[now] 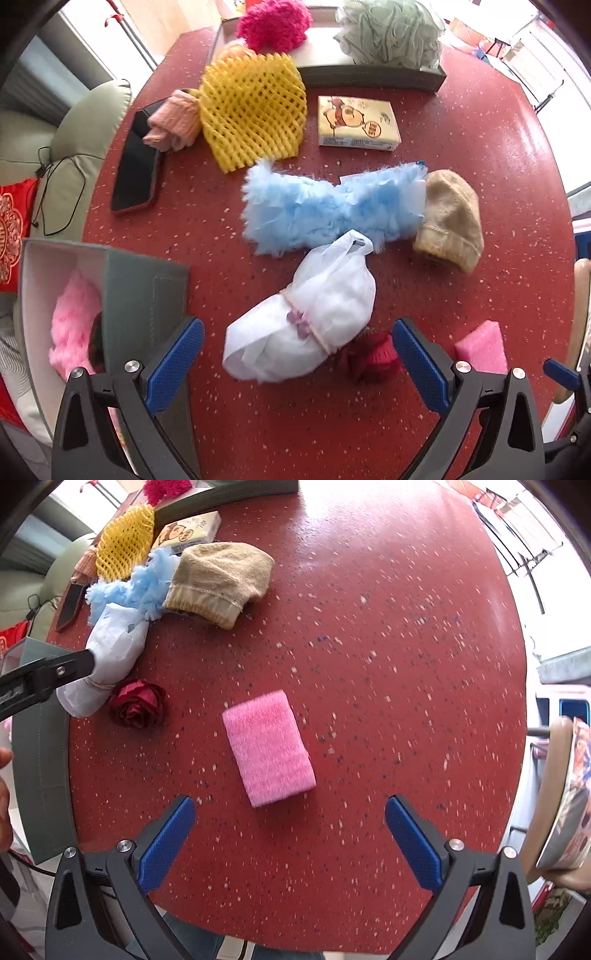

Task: Organize soft objects
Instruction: 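Grasp the white wrapped bundle with the left gripper while the right grasps the pink sponge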

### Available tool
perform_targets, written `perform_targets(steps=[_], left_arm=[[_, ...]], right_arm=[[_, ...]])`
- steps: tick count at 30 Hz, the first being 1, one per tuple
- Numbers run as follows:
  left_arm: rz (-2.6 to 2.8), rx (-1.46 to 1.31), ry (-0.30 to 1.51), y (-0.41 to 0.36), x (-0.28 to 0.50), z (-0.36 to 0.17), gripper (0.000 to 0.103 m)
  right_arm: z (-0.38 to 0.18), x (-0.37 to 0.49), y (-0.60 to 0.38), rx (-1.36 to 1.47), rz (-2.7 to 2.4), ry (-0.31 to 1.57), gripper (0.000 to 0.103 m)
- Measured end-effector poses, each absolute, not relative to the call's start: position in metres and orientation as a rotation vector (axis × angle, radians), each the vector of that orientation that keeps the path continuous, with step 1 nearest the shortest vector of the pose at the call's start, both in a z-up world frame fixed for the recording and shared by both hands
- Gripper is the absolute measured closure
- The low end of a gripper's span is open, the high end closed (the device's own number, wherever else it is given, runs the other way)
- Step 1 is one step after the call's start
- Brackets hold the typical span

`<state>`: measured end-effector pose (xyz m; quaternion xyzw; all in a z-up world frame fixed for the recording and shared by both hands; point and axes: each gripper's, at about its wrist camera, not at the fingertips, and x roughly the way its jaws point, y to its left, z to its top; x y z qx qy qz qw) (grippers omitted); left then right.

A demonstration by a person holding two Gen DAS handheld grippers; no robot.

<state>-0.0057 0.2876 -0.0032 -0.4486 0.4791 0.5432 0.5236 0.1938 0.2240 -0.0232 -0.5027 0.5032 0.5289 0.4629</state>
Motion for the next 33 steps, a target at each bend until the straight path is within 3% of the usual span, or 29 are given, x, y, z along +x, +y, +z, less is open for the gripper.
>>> perform_targets(steps=[17,33], left_arm=[[1.282,-1.088,1.261,0.321,0.004,-0.075,0.001],[1.298,-1.151,1.125,0.316,-0.017,-0.087,0.0]], right_arm=[[-0.082,0.166,0.251,-1.406,1.34,1.12,0.0],[-0.082,0.16,0.254,-1.412,1.335,1.129,0.0]])
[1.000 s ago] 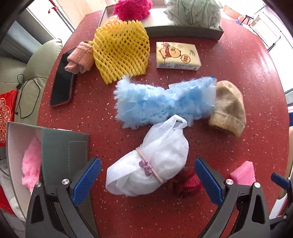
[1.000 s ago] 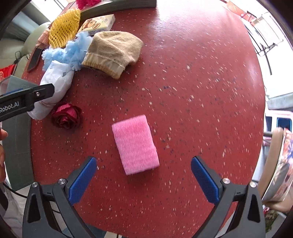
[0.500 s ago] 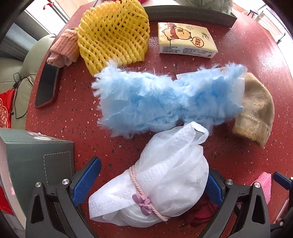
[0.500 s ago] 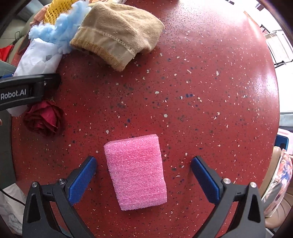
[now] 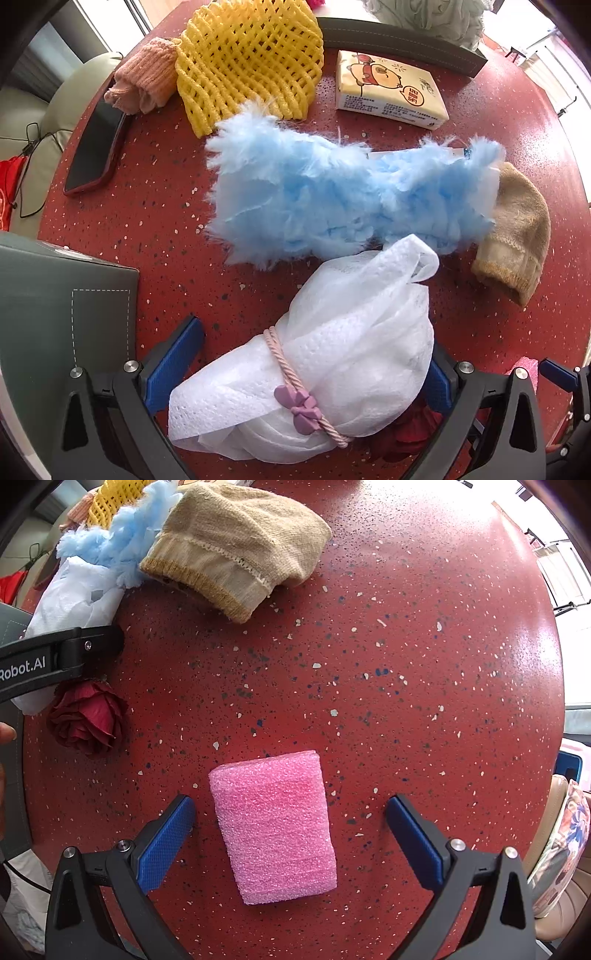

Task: Organize soft objects
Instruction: 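Grasp the white wrapped bundle with the left gripper while the right grasps the pink sponge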

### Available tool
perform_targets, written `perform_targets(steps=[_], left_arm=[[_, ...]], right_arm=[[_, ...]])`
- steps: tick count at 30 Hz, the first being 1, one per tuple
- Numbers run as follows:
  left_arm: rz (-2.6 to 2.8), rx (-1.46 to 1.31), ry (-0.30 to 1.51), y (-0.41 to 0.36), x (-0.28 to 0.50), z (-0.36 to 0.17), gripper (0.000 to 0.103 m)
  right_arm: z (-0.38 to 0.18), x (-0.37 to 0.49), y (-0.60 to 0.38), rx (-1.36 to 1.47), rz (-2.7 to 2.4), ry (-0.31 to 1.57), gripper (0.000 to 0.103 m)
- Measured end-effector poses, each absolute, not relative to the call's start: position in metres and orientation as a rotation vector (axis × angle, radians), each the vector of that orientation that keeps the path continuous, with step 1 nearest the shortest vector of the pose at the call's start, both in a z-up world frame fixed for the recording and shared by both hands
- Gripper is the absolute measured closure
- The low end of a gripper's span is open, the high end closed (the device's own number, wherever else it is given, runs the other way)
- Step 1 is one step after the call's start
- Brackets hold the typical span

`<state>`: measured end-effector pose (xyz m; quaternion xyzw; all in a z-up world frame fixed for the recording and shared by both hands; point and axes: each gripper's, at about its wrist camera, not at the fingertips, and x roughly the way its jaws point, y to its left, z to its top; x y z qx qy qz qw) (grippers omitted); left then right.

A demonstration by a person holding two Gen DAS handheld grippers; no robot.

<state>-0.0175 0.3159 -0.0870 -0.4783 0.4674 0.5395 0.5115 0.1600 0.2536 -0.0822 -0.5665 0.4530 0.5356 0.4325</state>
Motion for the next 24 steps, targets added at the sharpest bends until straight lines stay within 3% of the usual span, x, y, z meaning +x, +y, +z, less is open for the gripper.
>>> perform_targets(steps=[6,8,11,13,14,24], left_arm=[[1.291,-1.136,1.127,0.302,-0.017,-0.089,0.0],[1.28,-1.151,1.153,0.3,-0.012,-0.085,0.014],[1.267,-1.129,1.162,0.304,-0.009,-0.076,0.035],[1.25,-1.109,1.183,0.3,-0.005,-0.073,0.043],[1.244,-1.104,1.188,0.298,-0.005,-0.071,0.044],[1.271,-1.033,1.183,0.265,-0.001,-0.02,0.045]], right_arm=[[-0.088,0.16,0.264,-1.443,1.32,1.145,0.0],[-0.089,0.158,0.267,-1.447,1.306,1.155,0.002],[-0.079,0.152,0.268,-1.442,1.33,1.113,0.021],[-0.074,0.149,0.268,-1.44,1.343,1.087,0.048],[-0.071,0.148,0.269,-1.442,1.344,1.065,0.054],[-0.041,0.16,0.266,-1.327,1.33,1.144,0.054]])
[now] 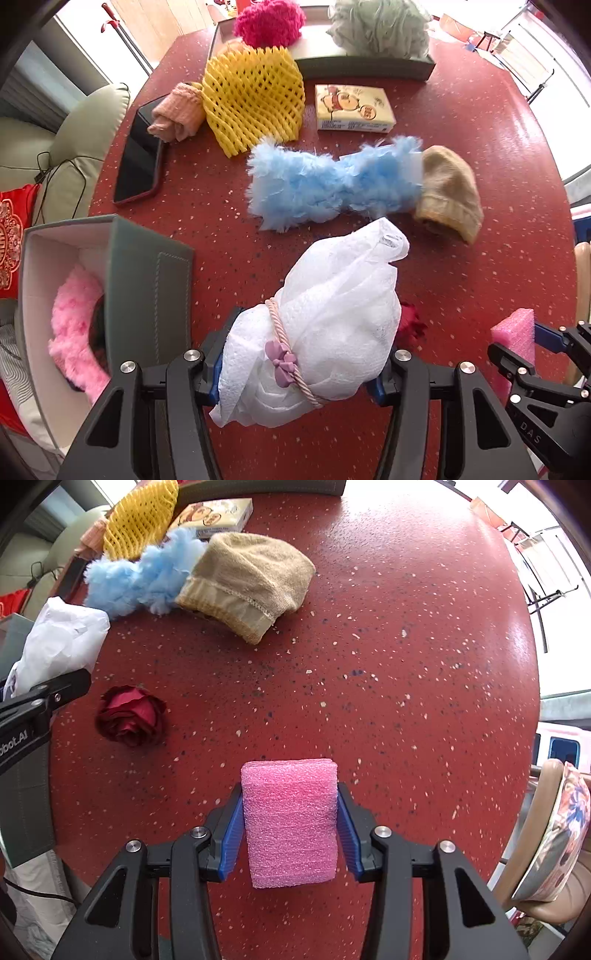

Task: Organize soft objects
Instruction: 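Grasp the white wrapped bundle with the left gripper while the right grasps the pink sponge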

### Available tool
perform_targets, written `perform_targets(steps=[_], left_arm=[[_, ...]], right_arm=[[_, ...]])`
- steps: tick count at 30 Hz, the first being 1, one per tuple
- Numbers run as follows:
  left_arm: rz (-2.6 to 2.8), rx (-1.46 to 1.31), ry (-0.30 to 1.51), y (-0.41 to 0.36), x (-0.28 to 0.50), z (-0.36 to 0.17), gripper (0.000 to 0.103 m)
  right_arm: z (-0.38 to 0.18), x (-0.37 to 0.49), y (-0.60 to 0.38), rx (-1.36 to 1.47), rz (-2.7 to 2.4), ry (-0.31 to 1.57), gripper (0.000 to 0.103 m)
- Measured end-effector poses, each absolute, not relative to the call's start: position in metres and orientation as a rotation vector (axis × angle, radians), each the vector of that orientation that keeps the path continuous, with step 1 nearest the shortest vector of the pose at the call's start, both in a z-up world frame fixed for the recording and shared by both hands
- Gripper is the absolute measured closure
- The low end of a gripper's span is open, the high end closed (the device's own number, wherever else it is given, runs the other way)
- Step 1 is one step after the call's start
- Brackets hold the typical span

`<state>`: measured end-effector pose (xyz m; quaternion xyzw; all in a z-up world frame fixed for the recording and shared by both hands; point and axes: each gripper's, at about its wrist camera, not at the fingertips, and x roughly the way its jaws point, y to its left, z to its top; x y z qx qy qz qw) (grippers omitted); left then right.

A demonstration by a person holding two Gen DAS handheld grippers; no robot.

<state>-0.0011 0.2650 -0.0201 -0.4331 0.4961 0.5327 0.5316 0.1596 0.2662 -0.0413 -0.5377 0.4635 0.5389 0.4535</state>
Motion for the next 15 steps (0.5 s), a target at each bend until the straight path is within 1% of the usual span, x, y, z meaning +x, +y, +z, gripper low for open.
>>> perform_targets(steps=[7,15], left_arm=[[1.249,-1.047,1.128,0.247,-0.005,0.025,0.045],[1.242,-1.113,1.004,0.213,-0.047,0.069,0.045]], right_arm=[[-0.012,0.15,0.254,-1.271,1.343,1.201,0.054],[0.026,0.13,0.236,-1.208,1.379,1.221,0.054]])
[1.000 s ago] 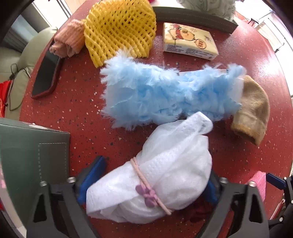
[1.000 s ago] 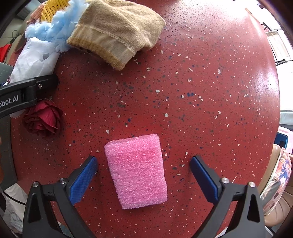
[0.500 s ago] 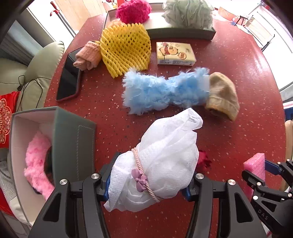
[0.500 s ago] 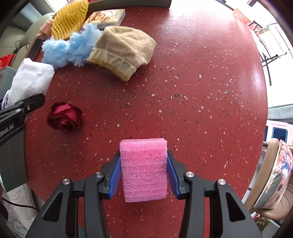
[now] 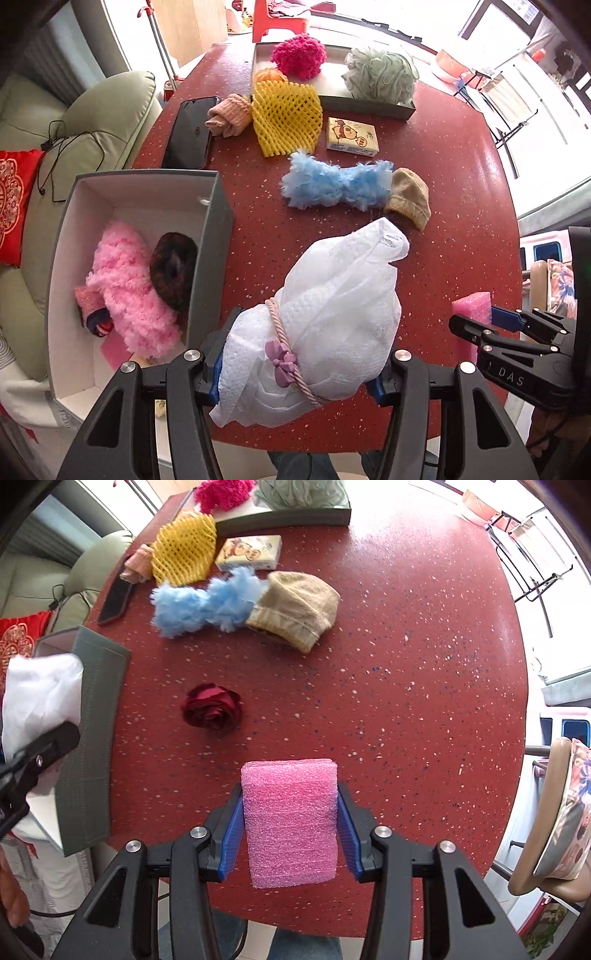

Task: Organize soft objects
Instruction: 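Grasp the white wrapped bundle with the left gripper while the right grasps the pink sponge, then carry the white bundle with the left gripper while the right carries the pink sponge over the box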

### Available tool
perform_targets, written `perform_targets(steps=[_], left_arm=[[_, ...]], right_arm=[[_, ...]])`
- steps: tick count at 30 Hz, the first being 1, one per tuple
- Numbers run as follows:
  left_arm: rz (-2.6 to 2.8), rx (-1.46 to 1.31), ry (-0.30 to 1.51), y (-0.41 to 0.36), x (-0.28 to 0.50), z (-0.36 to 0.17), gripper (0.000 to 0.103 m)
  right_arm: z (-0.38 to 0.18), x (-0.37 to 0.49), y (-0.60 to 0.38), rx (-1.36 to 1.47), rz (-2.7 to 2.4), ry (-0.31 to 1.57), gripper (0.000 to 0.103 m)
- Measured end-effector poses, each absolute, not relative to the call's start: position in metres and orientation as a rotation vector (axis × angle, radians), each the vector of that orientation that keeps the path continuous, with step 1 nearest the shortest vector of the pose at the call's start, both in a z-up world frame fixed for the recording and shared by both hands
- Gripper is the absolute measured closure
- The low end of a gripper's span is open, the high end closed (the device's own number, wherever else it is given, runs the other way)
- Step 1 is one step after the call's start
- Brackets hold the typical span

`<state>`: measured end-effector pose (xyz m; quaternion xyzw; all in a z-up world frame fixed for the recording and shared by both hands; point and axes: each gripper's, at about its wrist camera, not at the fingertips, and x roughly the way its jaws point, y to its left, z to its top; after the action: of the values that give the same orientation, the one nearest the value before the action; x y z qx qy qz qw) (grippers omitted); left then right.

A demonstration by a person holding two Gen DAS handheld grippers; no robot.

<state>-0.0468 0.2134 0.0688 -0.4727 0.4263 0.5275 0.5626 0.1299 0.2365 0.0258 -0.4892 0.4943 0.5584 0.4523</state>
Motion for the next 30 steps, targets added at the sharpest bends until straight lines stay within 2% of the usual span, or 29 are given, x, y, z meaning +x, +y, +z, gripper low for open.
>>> perform_targets(steps=[7,15,30], left_arm=[[1.317,-1.122,0.944,0.185,-0.091,0.095,0.045],[1.467,-1.153,0.871,0.157,-0.151,0.106,0.045],[1.656,-1.308,0.812,0.107,-0.234,0.071,0.045]], right_arm=[[0.054,0.1,0.236,-1.192,1.466,1.194,0.054],[0.08,0.027,0.237,-1.268,1.629,1.081,0.053],[0.09,-0.087,0.211,-1.459,1.829,0.943,0.054]])
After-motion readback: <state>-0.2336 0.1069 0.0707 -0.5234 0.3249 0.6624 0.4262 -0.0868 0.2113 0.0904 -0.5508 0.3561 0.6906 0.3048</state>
